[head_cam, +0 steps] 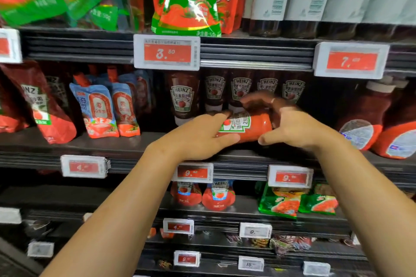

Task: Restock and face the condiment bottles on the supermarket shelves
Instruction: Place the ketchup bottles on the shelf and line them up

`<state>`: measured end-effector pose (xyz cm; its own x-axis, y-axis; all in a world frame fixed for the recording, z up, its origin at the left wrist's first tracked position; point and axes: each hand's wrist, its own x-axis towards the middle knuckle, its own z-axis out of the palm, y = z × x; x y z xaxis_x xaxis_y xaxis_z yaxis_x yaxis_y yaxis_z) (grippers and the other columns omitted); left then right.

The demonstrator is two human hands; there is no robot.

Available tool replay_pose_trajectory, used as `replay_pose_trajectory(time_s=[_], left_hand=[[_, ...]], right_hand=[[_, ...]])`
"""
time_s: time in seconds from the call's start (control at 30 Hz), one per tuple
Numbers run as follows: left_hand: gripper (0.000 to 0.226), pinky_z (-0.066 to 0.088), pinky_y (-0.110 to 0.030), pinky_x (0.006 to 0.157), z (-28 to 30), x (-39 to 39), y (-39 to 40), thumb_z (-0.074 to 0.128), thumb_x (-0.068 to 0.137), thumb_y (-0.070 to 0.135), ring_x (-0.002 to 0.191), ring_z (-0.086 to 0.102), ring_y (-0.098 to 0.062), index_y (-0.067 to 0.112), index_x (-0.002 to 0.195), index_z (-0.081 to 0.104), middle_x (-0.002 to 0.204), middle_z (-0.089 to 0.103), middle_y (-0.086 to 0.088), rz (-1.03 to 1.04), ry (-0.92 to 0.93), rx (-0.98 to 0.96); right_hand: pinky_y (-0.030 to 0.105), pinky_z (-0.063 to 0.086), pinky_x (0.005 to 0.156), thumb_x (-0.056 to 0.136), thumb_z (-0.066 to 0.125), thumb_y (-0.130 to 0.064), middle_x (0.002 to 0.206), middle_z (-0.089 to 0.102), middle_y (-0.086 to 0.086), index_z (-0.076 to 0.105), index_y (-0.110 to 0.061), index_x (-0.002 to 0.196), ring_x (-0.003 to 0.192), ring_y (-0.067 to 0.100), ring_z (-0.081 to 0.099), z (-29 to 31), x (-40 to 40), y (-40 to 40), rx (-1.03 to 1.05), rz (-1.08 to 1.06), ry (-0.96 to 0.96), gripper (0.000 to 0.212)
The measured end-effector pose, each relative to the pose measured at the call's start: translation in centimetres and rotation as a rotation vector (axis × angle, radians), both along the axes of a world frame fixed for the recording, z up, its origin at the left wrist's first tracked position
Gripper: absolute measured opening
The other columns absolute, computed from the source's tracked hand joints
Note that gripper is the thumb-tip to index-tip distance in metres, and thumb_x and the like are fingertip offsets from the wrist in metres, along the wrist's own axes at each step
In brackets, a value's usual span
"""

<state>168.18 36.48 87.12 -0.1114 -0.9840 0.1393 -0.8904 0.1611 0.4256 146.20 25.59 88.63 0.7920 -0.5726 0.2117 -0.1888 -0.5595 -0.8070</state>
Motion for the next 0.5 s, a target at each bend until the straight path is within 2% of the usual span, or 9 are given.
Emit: replay_pose_trajectory(time_s=[0.13, 0.17, 0.2, 0.23, 0.27, 0.33, 0.4, 0.47, 0.5], left_hand=[[0.056, 0.054, -0.037, 0.075, -0.5, -0.5, -0.4, 0.061, 0.090, 0.064, 0.087, 0.064, -0.018, 0.015, 0.115, 0.055, 0.100, 0.066, -0.002, 0.068, 0.091, -0.098], [0.056, 0.054, -0.038, 0.071, -0.8, -0.7, -0.6, 0.064, 0.086, 0.067, 0.082, 0.064, -0.017, 0.015, 0.106, 0.056, 0.093, 0.066, -0.001, 0.117, 0.146, -0.130], [0.057, 0.053, -0.038, 0.067, -1.2, -1.0, -0.7, 0.067, 0.083, 0.069, 0.077, 0.063, -0.016, 0.015, 0.098, 0.057, 0.087, 0.065, 0.000, 0.172, 0.195, -0.163], [0.058, 0.050, -0.037, 0.064, -1.7, -1.4, -0.9, 0.069, 0.080, 0.070, 0.074, 0.061, -0.016, 0.014, 0.090, 0.056, 0.082, 0.063, -0.001, 0.228, 0.238, -0.193], [0.060, 0.047, -0.036, 0.061, -2.3, -1.7, -1.1, 0.071, 0.078, 0.070, 0.072, 0.059, -0.017, 0.013, 0.085, 0.055, 0.079, 0.061, -0.003, 0.285, 0.278, -0.222], [0.062, 0.044, -0.033, 0.058, -3.3, -2.3, -1.3, 0.072, 0.079, 0.069, 0.071, 0.057, -0.019, 0.010, 0.079, 0.052, 0.077, 0.058, -0.006, 0.382, 0.328, -0.279], [0.060, 0.042, -0.028, 0.054, -3.6, -2.5, -1.5, 0.073, 0.079, 0.067, 0.069, 0.055, -0.017, 0.010, 0.078, 0.052, 0.076, 0.056, -0.004, 0.426, 0.339, -0.319], [0.053, 0.038, -0.019, 0.049, -3.5, -2.5, -1.5, 0.076, 0.079, 0.061, 0.066, 0.055, -0.010, 0.014, 0.080, 0.050, 0.074, 0.055, 0.003, 0.422, 0.373, -0.334], [0.049, 0.037, -0.017, 0.048, -3.4, -2.4, -1.5, 0.077, 0.080, 0.056, 0.067, 0.055, -0.009, 0.017, 0.081, 0.047, 0.074, 0.053, 0.006, 0.418, 0.376, -0.333]], right_hand=[[0.052, 0.050, 0.105, 0.053, 0.083, 0.006, 0.136, 0.066, 0.009, 0.059, -0.016, 0.137, 0.128, 0.027, 0.061, 2.2, -0.2, -1.3, 0.104, -0.004, -0.129, 0.091], [0.054, 0.046, 0.110, 0.054, 0.087, 0.000, 0.129, 0.070, 0.010, 0.068, -0.016, 0.128, 0.124, 0.027, 0.062, 2.5, 0.1, -1.5, 0.150, -0.026, -0.132, 0.079], [0.055, 0.040, 0.115, 0.061, 0.086, -0.010, 0.119, 0.075, 0.007, 0.077, -0.019, 0.113, 0.119, 0.025, 0.063, 2.5, 0.6, -1.3, 0.173, -0.062, -0.099, 0.053], [0.054, 0.035, 0.119, 0.073, 0.079, -0.017, 0.109, 0.078, 0.002, 0.082, -0.023, 0.097, 0.114, 0.023, 0.063, 2.4, 1.2, -1.2, 0.198, -0.089, -0.049, 0.026], [0.052, 0.032, 0.120, 0.084, 0.070, -0.017, 0.107, 0.078, 0.003, 0.082, -0.024, 0.091, 0.113, 0.022, 0.063, 2.0, 1.8, -1.2, 0.206, -0.096, -0.020, 0.016], [0.049, 0.035, 0.119, 0.092, 0.066, -0.022, 0.119, 0.074, 0.011, 0.079, -0.021, 0.098, 0.118, 0.021, 0.063, 0.9, 3.0, -0.6, 0.214, -0.166, -0.040, 0.015], [0.040, 0.047, 0.111, 0.075, 0.080, -0.043, 0.121, 0.075, 0.001, 0.074, -0.027, 0.116, 0.118, 0.016, 0.066, 0.2, 4.3, -0.1, 0.195, -0.281, -0.125, 0.045], [0.029, 0.056, 0.094, 0.062, 0.086, -0.057, 0.121, 0.073, -0.010, 0.059, -0.049, 0.127, 0.112, 0.007, 0.068, -1.0, 4.9, 0.4, 0.072, -0.298, -0.132, 0.071], [0.021, 0.056, 0.082, 0.058, 0.085, -0.066, 0.112, 0.074, -0.017, 0.059, -0.058, 0.116, 0.102, -0.002, 0.068, -1.5, 5.1, 0.9, 0.030, -0.355, -0.080, 0.064]])
